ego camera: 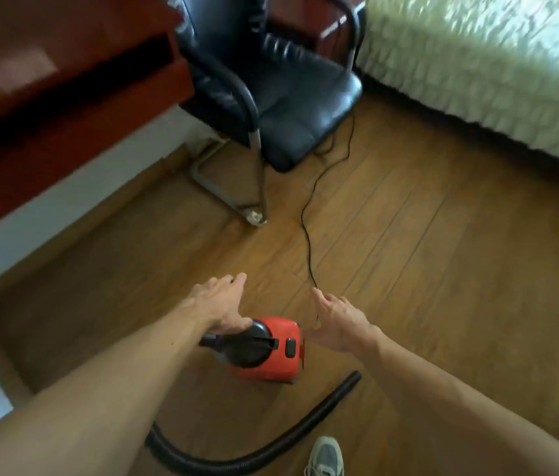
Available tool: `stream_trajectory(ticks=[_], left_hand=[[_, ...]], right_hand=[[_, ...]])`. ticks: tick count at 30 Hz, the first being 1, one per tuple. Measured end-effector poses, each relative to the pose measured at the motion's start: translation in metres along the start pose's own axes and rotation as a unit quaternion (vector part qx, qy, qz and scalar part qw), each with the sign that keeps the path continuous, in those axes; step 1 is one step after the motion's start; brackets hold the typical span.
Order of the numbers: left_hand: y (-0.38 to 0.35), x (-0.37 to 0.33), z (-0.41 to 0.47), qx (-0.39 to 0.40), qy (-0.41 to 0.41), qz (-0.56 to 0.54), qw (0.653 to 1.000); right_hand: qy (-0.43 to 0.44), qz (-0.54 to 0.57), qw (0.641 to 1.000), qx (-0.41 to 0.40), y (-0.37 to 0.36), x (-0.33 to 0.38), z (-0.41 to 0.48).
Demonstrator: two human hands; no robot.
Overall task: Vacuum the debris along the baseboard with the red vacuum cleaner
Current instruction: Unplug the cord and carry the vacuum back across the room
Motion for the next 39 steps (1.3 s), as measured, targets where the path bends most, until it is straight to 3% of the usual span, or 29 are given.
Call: stream_trajectory(ticks=[8,18,28,32,39], left_hand=[[0.258,-0.039,-0.116,-0.188,0.011,0.094,0.978],[0.446,-0.102,-0.282,-0.326,0.010,0.152,0.933],[0.515,-0.195,-0.361,-0.371,-0.046,0.125,0.919],[0.517,-0.207,-0.357,-0.381,-0.048,0.075,0.920],[0.540,-0.251,-0.311,-0.375,-0.034,0.102,0.921]], right_hand=[[0.037,-0.024,0.980,-0.193,0.260,0.026,-0.124],[0.062,-0.003,0.930,-0.362,0.461,0.032,-0.304],[0.076,-0.067,0.889,-0.447,0.548,-0.001,-0.440],[0.073,-0.066,0.886,-0.454,0.567,-0.026,-0.444],[0.084,-0.089,0.895,-0.429,0.591,-0.091,-0.412]])
Point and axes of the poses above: each hand's wrist, its own z-axis towards the middle knuckle, its own y-axis out of the back of the hand, x = y × z, the point moved 3 cm from there along z, towards the middle knuckle, and after that the axes turned 14 degrees about -y, right-handed, at the moved point
